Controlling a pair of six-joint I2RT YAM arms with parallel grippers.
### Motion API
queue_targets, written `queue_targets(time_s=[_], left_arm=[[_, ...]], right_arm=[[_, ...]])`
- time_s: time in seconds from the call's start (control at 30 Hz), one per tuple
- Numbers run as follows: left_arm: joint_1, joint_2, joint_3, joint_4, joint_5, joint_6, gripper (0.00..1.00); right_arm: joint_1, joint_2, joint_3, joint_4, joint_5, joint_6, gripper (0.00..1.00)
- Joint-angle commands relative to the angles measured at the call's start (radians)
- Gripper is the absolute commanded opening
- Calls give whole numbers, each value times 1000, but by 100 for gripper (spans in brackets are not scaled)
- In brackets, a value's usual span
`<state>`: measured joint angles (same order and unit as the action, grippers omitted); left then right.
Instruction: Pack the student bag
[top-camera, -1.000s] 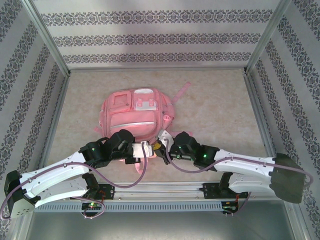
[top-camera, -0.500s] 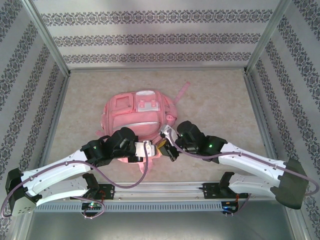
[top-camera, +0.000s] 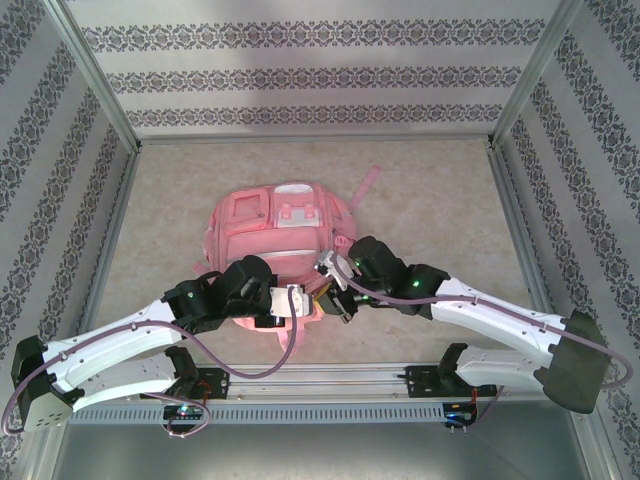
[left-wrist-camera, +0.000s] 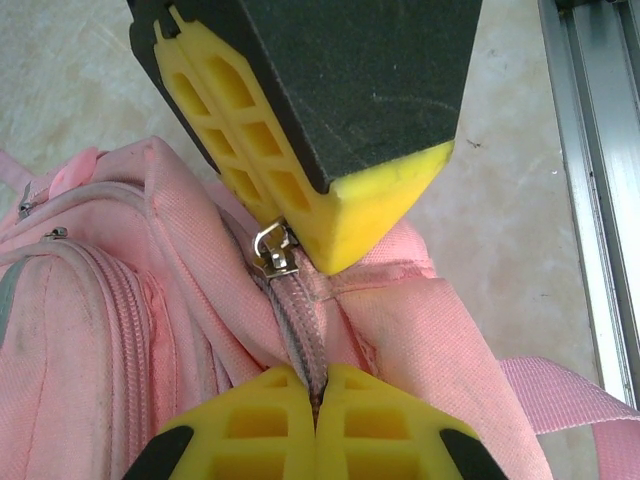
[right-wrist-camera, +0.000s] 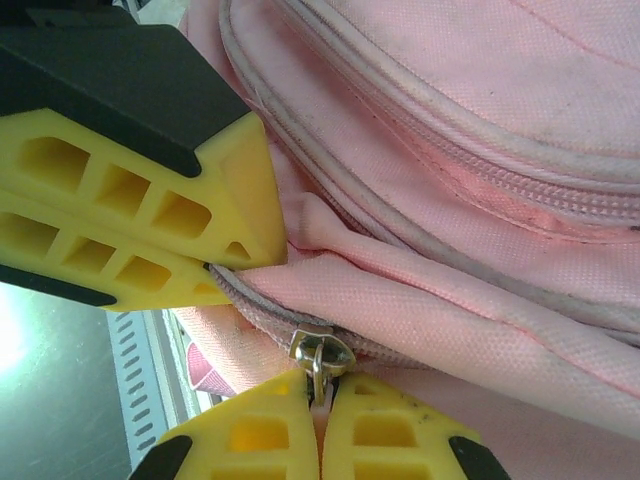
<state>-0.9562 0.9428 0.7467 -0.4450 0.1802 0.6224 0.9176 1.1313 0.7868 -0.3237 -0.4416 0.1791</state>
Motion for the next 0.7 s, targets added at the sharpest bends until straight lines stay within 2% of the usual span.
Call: queue_targets(time_s=[0.0, 0.23, 0.43, 0.5, 0.67], left_arm=[[-2, -18, 5, -15, -31, 27, 0], [-1, -13, 6, -14, -30, 28, 0], [-1, -9, 9, -18, -25, 28, 0], [-1, -10, 7, -20, -27, 28, 0], [-1, -13, 9, -21, -24, 28, 0]], right_arm=[[-16, -18, 49, -43, -71, 18, 0], [-25, 1, 81, -111, -118, 12, 4], [-28, 26, 85, -118, -126, 16, 4], [-28, 28, 87, -118, -124, 17, 11], [-31, 25, 93, -120, -123, 18, 13]])
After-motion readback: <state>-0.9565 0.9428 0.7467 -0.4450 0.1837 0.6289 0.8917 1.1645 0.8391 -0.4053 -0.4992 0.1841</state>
